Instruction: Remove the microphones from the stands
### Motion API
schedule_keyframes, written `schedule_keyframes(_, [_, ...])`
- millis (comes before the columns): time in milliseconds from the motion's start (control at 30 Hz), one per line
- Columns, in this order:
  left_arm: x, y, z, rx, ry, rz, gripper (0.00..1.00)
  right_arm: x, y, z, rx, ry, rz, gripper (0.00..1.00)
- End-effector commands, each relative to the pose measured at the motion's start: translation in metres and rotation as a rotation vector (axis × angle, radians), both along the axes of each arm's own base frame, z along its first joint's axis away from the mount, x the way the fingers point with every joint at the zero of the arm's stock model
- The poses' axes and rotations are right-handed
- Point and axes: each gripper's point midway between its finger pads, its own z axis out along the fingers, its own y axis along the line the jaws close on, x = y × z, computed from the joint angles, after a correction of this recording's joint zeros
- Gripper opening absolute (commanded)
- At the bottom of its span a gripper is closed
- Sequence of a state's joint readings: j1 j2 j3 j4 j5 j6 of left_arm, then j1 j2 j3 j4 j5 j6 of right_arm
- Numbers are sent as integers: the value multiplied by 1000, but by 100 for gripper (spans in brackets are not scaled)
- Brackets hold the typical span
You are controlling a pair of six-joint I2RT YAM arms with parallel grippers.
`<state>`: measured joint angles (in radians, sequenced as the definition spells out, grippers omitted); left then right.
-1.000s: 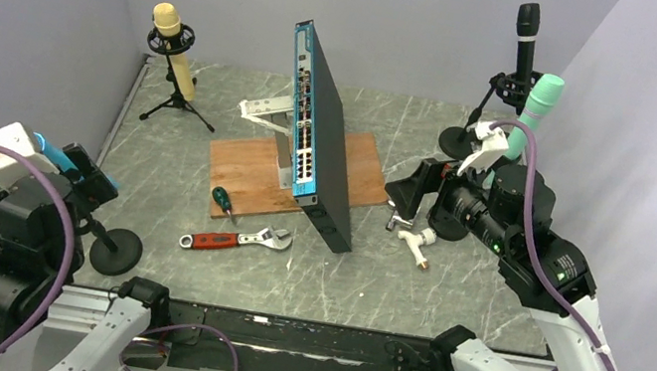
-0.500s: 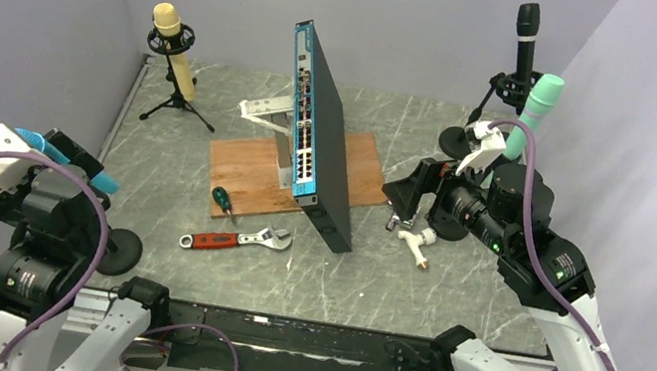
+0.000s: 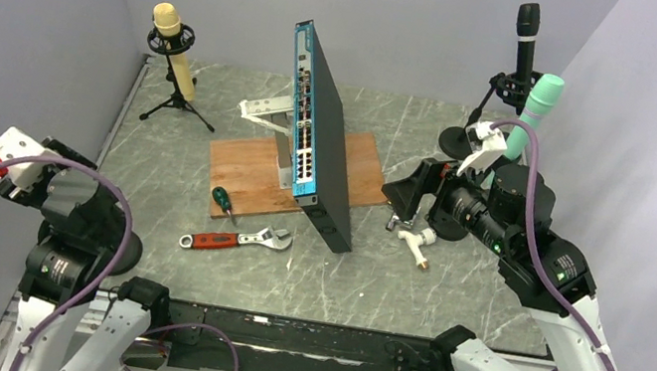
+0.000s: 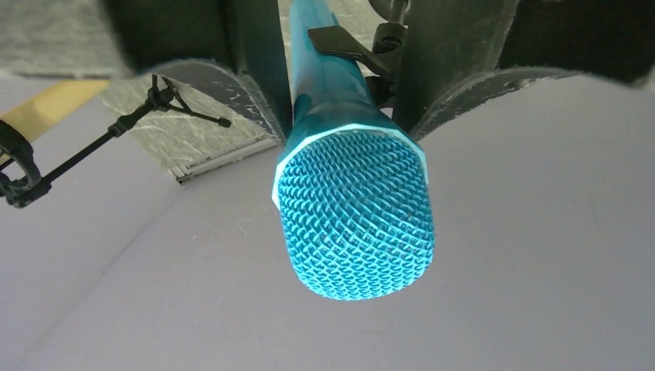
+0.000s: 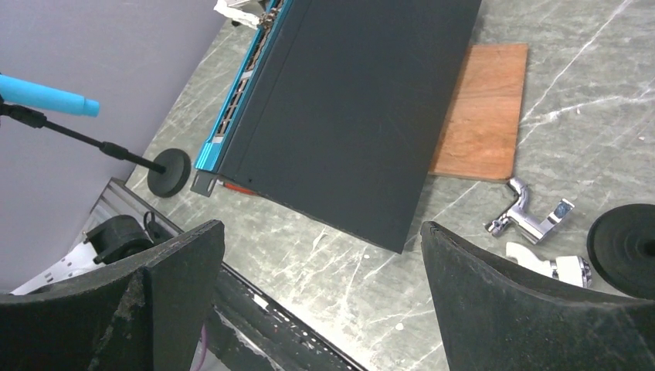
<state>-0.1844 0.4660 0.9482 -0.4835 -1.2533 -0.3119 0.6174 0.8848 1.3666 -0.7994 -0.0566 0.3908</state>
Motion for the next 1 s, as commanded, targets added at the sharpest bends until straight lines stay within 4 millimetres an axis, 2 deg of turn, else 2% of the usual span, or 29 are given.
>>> schedule_keyframes(0, [-6,3,20,24,-77,7,48,2,3,11,45,-29,-2,100])
schedule_keyframes(233, [-7,3,27,56,-74,-16,25,5,11,9,56,-12,16,100])
schedule_keyframes(333, [-5,0,29,63,-86,-49,18,6,15,9,59,-8,32,100])
schedule_keyframes(500, [2,-8,40,52,-117,-127,0,8,20,10,56,-1,49,100])
schedule_keyframes(667, [6,-20,69,63,-148,-240,0,11,21,7,57,3,44,100])
schedule_keyframes(733, [8,-31,85,65,-163,-337,0,11,21,7,57,3,44,100])
schedule_keyframes(833, [18,-61,102,71,-167,-542,0,13,22,6,54,3,45,100])
schedule_keyframes(967, [39,-124,113,121,-116,-920,0,15,24,8,53,1,48,100])
